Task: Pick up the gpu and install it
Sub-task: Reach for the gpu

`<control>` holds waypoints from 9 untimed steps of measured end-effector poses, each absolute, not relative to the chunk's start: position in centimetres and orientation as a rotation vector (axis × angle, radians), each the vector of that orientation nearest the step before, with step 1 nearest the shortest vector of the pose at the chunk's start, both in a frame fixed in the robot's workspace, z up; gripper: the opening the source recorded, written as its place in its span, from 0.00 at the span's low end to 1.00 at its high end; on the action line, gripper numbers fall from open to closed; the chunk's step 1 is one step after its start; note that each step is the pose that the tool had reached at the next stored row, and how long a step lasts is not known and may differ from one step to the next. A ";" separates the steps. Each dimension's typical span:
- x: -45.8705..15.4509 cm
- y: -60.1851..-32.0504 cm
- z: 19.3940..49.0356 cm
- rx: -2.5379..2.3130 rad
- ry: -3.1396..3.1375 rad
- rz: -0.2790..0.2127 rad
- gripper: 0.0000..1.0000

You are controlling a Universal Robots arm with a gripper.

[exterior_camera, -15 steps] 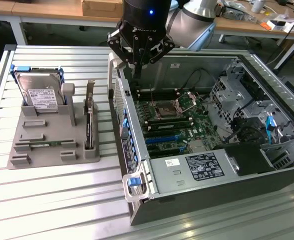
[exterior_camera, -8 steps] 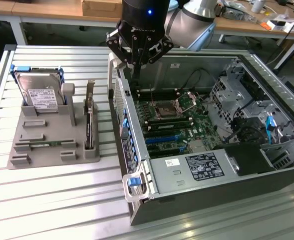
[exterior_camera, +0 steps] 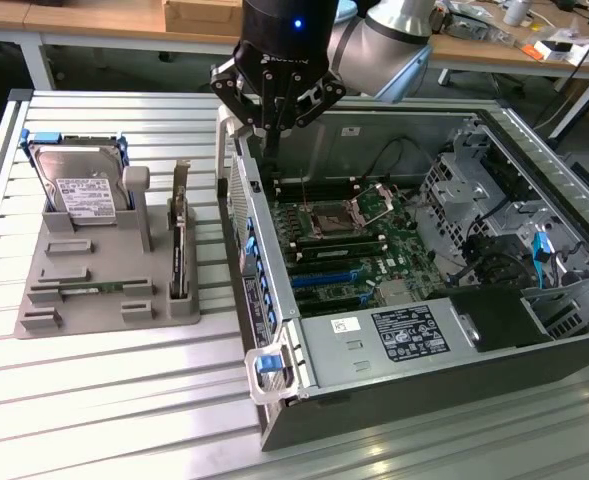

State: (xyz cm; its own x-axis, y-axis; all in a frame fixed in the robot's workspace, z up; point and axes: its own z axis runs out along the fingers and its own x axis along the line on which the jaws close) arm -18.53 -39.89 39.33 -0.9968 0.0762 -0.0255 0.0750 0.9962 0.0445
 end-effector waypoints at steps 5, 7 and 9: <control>-18.5 -39.9 39.3 0.118 3.111 0.068 0.11; -18.5 -39.9 39.3 0.118 3.111 0.068 0.11; -18.6 -39.9 39.3 0.118 3.111 0.068 0.11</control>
State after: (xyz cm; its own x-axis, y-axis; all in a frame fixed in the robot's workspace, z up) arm -18.55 -39.89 39.33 -0.9968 0.0762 -0.0255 0.0750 0.9962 0.0444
